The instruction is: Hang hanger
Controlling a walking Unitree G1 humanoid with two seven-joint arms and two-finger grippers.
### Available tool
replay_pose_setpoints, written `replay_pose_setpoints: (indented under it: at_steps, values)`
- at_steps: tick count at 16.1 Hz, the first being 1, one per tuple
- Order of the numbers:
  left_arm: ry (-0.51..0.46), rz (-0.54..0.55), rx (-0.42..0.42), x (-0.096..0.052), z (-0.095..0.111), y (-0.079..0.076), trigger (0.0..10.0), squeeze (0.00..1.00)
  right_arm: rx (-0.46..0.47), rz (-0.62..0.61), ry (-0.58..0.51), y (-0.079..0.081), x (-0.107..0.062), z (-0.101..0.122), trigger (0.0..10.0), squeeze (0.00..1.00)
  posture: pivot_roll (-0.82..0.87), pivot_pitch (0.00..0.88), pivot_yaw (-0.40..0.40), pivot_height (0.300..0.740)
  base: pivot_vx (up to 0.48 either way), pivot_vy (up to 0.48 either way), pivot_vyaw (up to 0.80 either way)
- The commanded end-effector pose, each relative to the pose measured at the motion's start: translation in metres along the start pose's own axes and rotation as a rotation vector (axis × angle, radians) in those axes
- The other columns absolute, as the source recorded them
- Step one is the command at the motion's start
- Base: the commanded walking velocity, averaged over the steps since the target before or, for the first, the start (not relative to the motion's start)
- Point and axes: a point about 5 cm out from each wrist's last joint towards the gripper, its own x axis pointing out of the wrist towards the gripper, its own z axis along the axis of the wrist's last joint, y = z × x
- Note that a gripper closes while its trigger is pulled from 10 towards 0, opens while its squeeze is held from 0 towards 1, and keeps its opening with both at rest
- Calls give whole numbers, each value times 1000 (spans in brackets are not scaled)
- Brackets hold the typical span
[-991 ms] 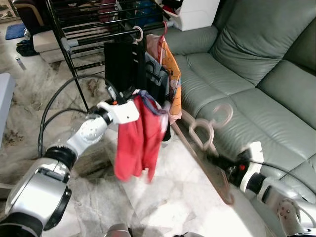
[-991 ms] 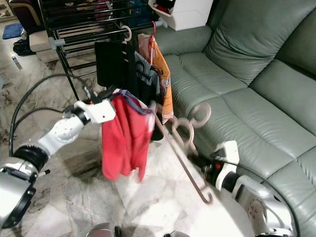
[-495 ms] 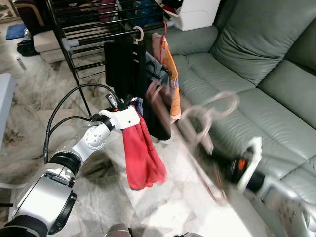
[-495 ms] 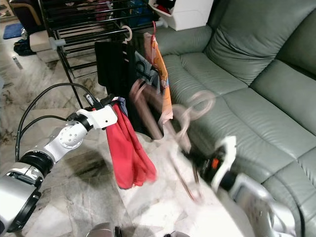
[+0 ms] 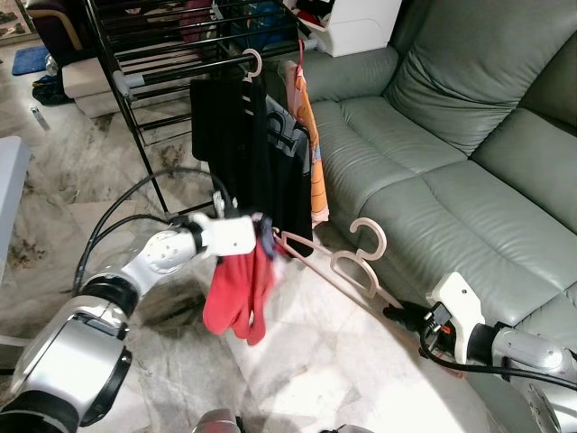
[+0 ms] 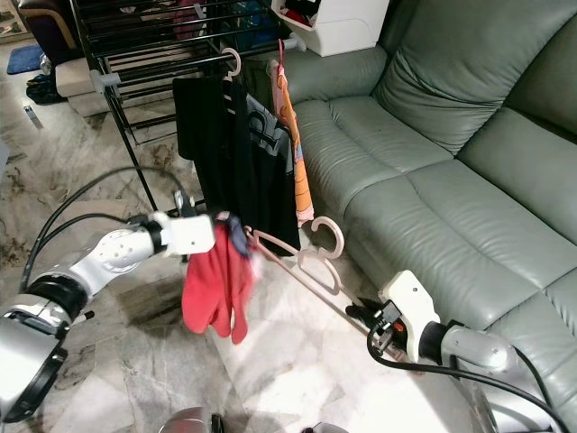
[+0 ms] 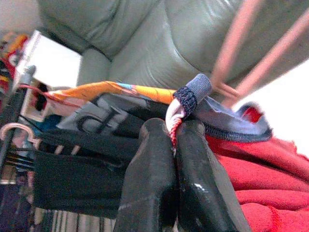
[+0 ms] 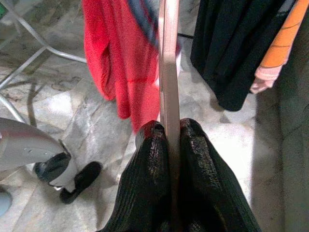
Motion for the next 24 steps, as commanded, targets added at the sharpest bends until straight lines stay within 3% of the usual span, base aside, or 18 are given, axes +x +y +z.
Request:
replay_pose_setpoints:
  at_steps: [1, 3, 6, 16, 24]
  values:
    - [6, -25, 15, -4, -3, 3, 10000, 0, -41, 31, -25, 4, 3, 4, 10000, 0, -108, 0, 32, 740, 0, 0, 0]
    - [14, -29, 12, -5, -3, 8, 10000, 0, -24, 128, -40, 16, 3, 5, 10000, 0, -108, 0, 32, 740, 0, 0, 0]
    - [26, -33, 10, -5, -5, 11, 10000, 0, -20, 193, -32, 20, -3, 9, 10000, 0, -109, 0, 34, 740, 0, 0, 0]
    - [67, -49, -1, -7, -10, 10, 10000, 0, -90, 161, 29, -1, -26, 13, 10000, 0, -119, 0, 35, 740, 0, 0, 0]
    - [58, -57, -15, -6, -9, 7, 10000, 0, -102, 147, 28, -8, -29, 16, 10000, 0, -117, 0, 34, 740, 0, 0, 0]
